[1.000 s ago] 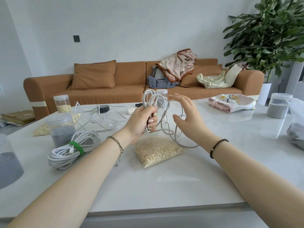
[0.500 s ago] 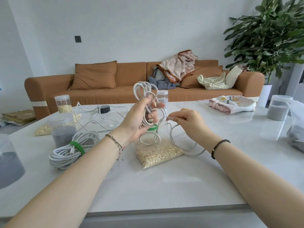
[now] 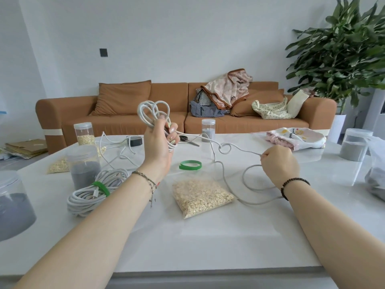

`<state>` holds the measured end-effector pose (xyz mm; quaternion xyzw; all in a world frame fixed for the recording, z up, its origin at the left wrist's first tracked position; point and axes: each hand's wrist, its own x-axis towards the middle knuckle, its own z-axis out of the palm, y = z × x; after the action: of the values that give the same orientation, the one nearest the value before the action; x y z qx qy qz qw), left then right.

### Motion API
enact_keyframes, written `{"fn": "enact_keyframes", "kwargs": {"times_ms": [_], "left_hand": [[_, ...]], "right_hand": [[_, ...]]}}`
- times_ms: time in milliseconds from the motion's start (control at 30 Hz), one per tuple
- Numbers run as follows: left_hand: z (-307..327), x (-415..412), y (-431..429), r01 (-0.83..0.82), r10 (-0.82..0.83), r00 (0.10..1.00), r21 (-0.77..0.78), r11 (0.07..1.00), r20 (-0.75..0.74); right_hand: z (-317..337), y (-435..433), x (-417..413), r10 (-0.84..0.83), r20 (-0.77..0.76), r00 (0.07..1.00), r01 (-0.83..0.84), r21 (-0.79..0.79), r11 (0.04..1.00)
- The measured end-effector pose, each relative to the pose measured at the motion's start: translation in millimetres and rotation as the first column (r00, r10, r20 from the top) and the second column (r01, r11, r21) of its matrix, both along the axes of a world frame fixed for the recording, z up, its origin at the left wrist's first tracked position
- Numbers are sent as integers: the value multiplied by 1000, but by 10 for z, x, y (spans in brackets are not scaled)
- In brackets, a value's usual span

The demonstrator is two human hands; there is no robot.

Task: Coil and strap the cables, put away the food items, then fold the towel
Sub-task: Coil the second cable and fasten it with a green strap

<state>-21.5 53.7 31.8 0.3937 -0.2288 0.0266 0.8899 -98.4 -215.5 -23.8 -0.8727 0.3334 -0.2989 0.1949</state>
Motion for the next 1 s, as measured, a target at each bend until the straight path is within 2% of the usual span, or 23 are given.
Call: {"fn": "enact_keyframes", "kwargs": {"times_ms": [133,267,400,467,500,567,633,700,767,833,1000], "left_hand": [[47,76,108,-75,70,996,-107,991,-50],[-7,21,-6,-43,43,999,-31,999,-3],[-141,-65,-138,85,-98,993,173,981,68],[-169,-91,-170,117,-129,990,209,971,48],[-175,-108,-185,129,-141,989,222,966,38],[-183,-136,-203,158,-165,986,241,958,12],[-187,-158,-212,188,-194,981,258,948,-1],[-180,-185,-222,221,-230,973,262,939,4],[-177,-215,-237,246,-259,966,269,931,11],[-168,-239,-247,267,-278,961,264,927,4],[-63,-187,-166,256,-253,967,125,959,-41]], "right_hand": [[-13,-125,-87,-89,-47,995,91,46,995],[-40,-72,-64,-87,-97,991,86,-23,996],[-48,112,26,82,-193,978,-101,-93,990],[-52,183,92,185,-154,971,-203,-113,973],[-49,227,117,253,-80,964,-261,-120,958],[1,391,122,417,129,900,-398,-149,905],[114,649,32,563,293,773,-544,-153,825],[176,892,-43,691,383,613,-728,-64,682],[130,1091,-47,754,436,491,-861,111,497],[71,1199,-16,756,444,480,-877,223,425],[122,1079,-39,676,545,496,-867,345,358]]}}
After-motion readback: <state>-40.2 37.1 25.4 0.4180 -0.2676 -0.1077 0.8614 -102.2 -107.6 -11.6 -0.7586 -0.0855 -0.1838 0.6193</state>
